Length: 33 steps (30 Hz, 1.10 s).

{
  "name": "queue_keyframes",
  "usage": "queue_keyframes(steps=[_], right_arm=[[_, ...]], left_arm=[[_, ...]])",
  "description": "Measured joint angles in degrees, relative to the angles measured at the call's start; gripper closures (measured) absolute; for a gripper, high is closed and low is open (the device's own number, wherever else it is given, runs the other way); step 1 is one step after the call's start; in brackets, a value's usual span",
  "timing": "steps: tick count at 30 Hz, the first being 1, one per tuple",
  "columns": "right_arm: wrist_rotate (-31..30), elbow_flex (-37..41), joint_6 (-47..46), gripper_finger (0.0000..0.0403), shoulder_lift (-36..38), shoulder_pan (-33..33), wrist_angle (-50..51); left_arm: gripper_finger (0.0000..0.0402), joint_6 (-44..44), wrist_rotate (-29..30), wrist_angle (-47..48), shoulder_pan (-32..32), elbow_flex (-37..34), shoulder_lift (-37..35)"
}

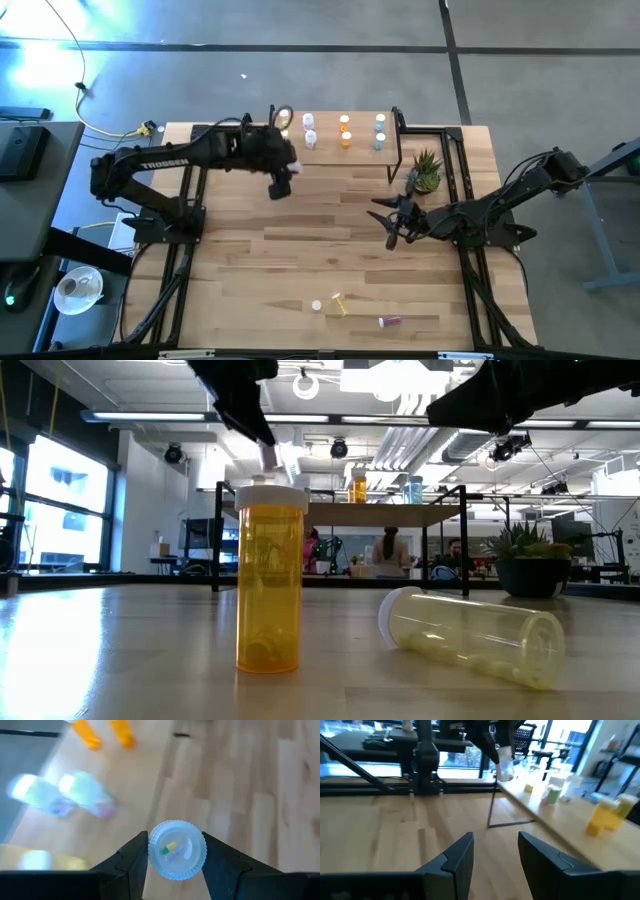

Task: Pick and place medicine bottles onto shelf by color
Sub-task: Put the transparent pill bottle on the shelf aligned with the other transparent pill bottles

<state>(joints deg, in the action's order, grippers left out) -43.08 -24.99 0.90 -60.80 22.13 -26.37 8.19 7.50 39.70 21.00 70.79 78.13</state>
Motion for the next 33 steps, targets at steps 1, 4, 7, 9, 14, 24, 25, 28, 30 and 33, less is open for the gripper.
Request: queue_keyframes(steps=[1,4,7,9,14,24,25,28,30,33], right_arm=[[-0.5,0.0,1.2,0.0256,0.0,0.0,-0.4],[-2.0,0.0,5.2,0.0256,0.0,0.0,-1.9],[-2.5,0.0,8.1,0.0256,0.0,0.0,-3.2],[-3.4,0.0,10.0,0.0256,0.0,0.0,-4.4],[-5.4,0.0,12.8,0.0256,0.2,-0.3,-5.6],[-6.3,0.0,12.6,0.0256,0.2,-5.1,-5.1],[-6.3,0.0,12.7,0.0256,0.2,-5.5,-5.0],[-6.3,0.0,12.5,0.0256,0.2,-6.4,-4.3],[-6.3,0.0,12.5,0.0256,0.2,-6.7,-4.1],[-6.3,0.0,11.4,0.0256,0.2,-7.2,-2.9]], left_arm=[[0.0252,0.0,0.2,0.0,0.7,0.7,0.0],[0.0252,0.0,0.4,0.0,2.3,2.8,0.8],[0.0252,0.0,0.4,-0.1,3.5,5.4,2.4],[0.0252,0.0,0.4,-0.1,4.0,7.2,4.0],[0.0252,0.0,0.5,3.4,5.2,13.4,9.2],[0.0252,-0.4,-2.0,8.0,6.3,19.1,16.0],[0.0252,-0.5,-3.2,8.4,6.5,19.1,16.1],[0.0252,-0.6,-5.1,8.3,6.8,19.1,17.0],[0.0252,-1.3,-5.3,8.4,7.3,19.1,17.5],[0.0252,-1.7,-5.5,8.5,7.7,19.1,18.5]])
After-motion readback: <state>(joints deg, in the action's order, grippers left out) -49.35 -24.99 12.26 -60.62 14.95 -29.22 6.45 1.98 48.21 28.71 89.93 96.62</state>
